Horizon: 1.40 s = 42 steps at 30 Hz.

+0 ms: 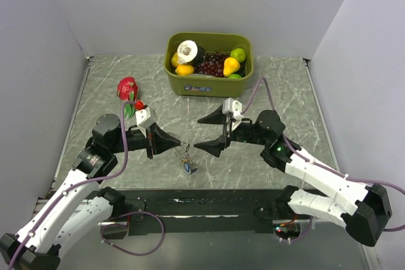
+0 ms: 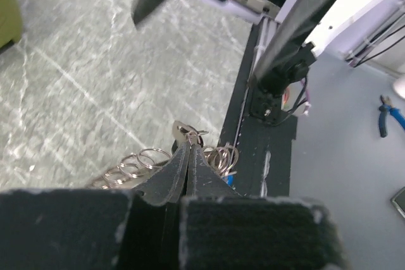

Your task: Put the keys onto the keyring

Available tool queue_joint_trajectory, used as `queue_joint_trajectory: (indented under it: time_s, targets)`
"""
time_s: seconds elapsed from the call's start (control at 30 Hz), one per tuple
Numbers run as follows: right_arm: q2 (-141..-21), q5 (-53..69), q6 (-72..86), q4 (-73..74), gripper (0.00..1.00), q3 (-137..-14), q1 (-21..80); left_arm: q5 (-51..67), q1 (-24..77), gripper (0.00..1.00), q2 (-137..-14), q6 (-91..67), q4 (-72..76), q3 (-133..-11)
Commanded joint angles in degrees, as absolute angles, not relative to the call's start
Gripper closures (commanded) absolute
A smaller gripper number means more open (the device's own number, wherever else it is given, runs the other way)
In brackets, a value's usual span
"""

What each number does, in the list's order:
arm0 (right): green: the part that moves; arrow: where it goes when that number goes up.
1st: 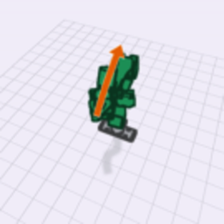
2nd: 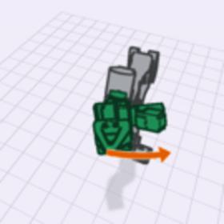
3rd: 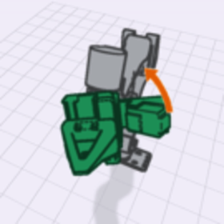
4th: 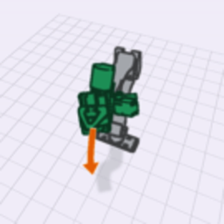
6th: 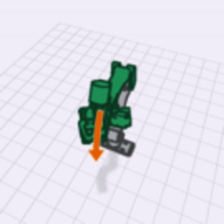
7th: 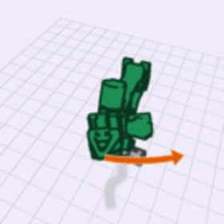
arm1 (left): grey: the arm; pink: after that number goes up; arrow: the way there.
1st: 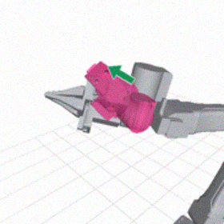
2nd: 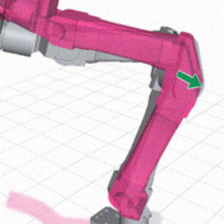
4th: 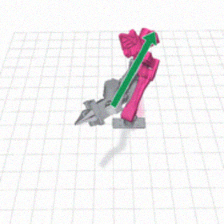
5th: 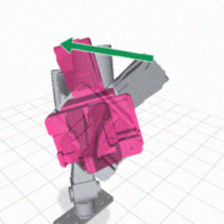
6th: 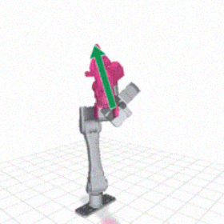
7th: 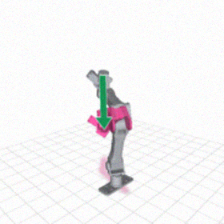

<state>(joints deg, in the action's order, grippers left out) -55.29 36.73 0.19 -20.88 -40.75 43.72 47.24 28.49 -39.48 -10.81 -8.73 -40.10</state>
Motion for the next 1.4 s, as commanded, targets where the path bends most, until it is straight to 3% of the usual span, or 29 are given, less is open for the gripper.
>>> queue_joint_trajectory:
  time_s: [0.0,0.2,0.33,0.6,0.8,0.97,1.37]
  targets:
    - [-58.9,50.9,3.3,-25.2,0.13,-44.4,43.5,51.3,28.7,0.99,-39.4,-13.3,-0.7,-42.1]
    - [-64.9,55.1,7.6,-30.0,0.25,-45.7,43.5,52.5,28.7,0.99,-39.9,-14.6,1.8,-42.5]
    - [-66.8,56.5,9.8,-32.7,0.38,-46.1,43.6,52.6,28.7,0.99,-39.7,-15.3,2.6,-42.5]
    - [-68.1,55.8,11.9,-34.5,0.46,-46.4,43.6,53.0,29.0,0.99,-40.5,-15.7,3.7,-42.5]
    - [-69.8,56.2,14.8,-36.4,0.65,-46.8,44.0,53.1,29.1,0.99,-40.8,-15.8,4.1,-42.5]
    - [-70.5,56.7,14.3,-34.6,0.99,-48.0,44.2,52.6,29.2,0.99,-40.4,-15.8,4.2,-42.5]
    - [-66.9,50.0,4.4,-18.0,1.0,-51.9,44.3,49.7,29.2,0.99,-41.2,-8.1,-8.4,-47.9]
